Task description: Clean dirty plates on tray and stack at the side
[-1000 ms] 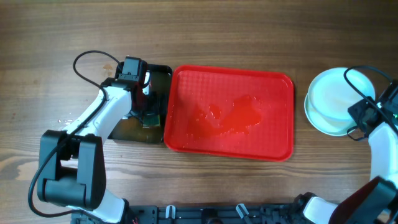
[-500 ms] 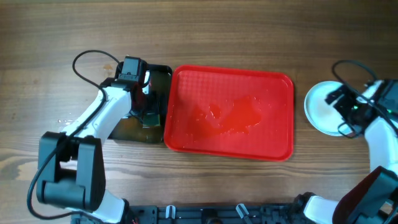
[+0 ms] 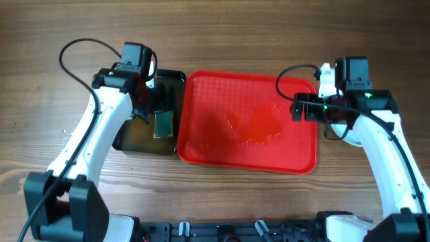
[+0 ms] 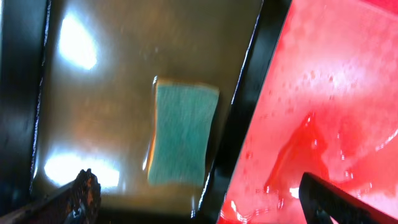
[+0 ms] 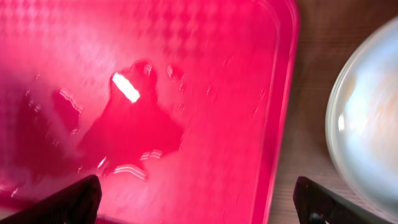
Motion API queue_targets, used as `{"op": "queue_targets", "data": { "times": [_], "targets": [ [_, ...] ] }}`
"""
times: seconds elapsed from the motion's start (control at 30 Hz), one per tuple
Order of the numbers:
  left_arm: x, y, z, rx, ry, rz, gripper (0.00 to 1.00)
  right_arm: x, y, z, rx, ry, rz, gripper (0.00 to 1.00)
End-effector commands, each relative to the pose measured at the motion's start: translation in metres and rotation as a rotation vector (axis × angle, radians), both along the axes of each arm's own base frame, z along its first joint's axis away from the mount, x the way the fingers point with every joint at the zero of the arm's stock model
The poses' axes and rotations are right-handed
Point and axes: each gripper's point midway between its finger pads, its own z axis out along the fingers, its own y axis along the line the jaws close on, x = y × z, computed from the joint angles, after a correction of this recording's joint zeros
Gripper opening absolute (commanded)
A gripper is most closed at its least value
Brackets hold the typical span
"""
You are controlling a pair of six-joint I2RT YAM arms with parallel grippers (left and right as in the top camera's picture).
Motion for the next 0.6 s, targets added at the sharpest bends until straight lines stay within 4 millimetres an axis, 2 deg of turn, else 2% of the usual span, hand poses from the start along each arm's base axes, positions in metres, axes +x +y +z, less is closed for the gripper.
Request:
{"op": "queue_targets", "data": {
  "times": [0.0, 0.1, 0.17, 0.27, 0.33, 0.43, 0.57],
  "targets": [
    [-0.009, 0.004, 0.034, -0.021, -0.063, 0.044, 1.00, -0.013, 0.010, 0.030, 0.069, -0.058, -0.011, 1.00],
    [-0.025, 0.008, 0.058, -0.017, -0.167, 0.044, 1.00, -0.033, 0.006, 0.049, 0.048, -0.184, -0.019, 1.00],
    [-0.038, 0.008, 0.065, -0.025, -0.247, 0.034, 1.00, -0.043, -0.001, 0.061, 0.011, -0.293, -0.033, 1.00],
    [-0.063, 0.005, 0.083, -0.075, -0.470, 0.003, 1.00, -0.063, -0.005, 0.104, -0.020, -0.545, -0.019, 0.99],
    [-0.077, 0.008, 0.097, -0.105, -0.589, 0.008, 1.00, -0.074, -0.010, 0.126, -0.044, -0.650, -0.039, 1.00],
    [-0.102, 0.013, 0.117, -0.128, -0.689, 0.010, 1.00, -0.083, -0.012, 0.138, -0.052, -0.710, -0.050, 1.00],
    [-0.122, 0.018, 0.123, -0.134, -0.713, 0.010, 1.00, -0.084, -0.012, 0.130, -0.053, -0.674, -0.049, 1.00]
  ]
}}
